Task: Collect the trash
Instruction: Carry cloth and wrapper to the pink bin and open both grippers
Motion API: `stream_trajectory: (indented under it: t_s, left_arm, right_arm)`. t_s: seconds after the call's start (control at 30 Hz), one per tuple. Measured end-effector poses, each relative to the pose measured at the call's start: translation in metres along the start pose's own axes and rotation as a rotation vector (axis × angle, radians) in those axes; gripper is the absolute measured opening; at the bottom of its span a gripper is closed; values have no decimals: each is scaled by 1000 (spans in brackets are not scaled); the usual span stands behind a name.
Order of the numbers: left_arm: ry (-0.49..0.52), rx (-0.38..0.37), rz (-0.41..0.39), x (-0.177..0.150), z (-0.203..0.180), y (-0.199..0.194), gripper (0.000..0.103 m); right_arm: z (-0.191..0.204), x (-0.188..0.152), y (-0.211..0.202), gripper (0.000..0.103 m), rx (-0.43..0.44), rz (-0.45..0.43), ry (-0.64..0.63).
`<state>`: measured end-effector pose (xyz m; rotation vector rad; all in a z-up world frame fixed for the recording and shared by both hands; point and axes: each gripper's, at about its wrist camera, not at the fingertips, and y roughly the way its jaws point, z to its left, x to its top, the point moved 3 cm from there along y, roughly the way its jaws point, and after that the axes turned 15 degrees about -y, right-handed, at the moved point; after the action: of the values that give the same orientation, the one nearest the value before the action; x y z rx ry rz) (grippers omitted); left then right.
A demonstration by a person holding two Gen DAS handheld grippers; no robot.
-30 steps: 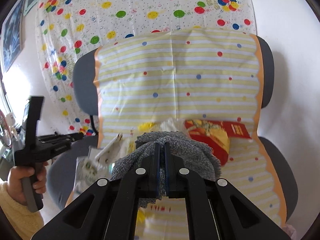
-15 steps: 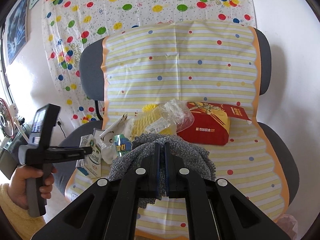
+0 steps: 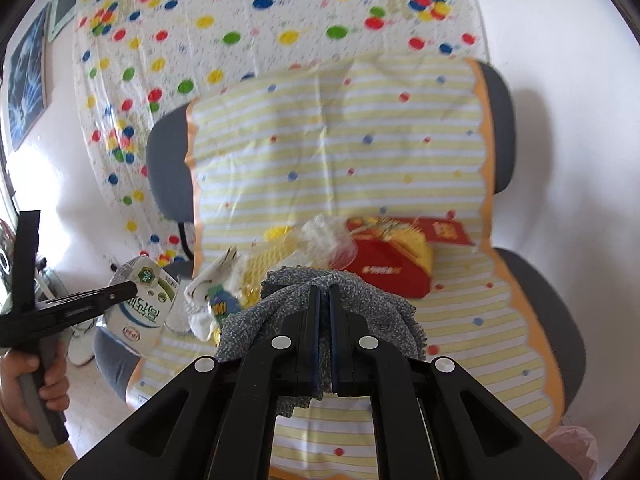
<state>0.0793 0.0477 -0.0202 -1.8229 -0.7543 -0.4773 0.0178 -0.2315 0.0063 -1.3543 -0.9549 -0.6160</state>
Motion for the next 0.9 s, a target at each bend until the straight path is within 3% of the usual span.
stream_trajectory:
  t_s: [0.3, 0.57, 0.7, 0.9]
  left_arm:
    - [204, -277, 59, -57, -124, -8, 25]
    - [379, -483, 242, -139, -231, 13, 25]
    - [492, -541, 323, -191, -275, 20, 25]
    - [611, -535, 401, -268, -326, 46, 25]
  right_arm:
    - [-52, -29, -93, 5, -208, -16, 47]
    - [-95, -101, -183, 5, -472, 93, 129]
    - [-116, -141, -208, 5, -534, 149, 206]
    - [-158, -208, -209, 5, -543, 220, 365]
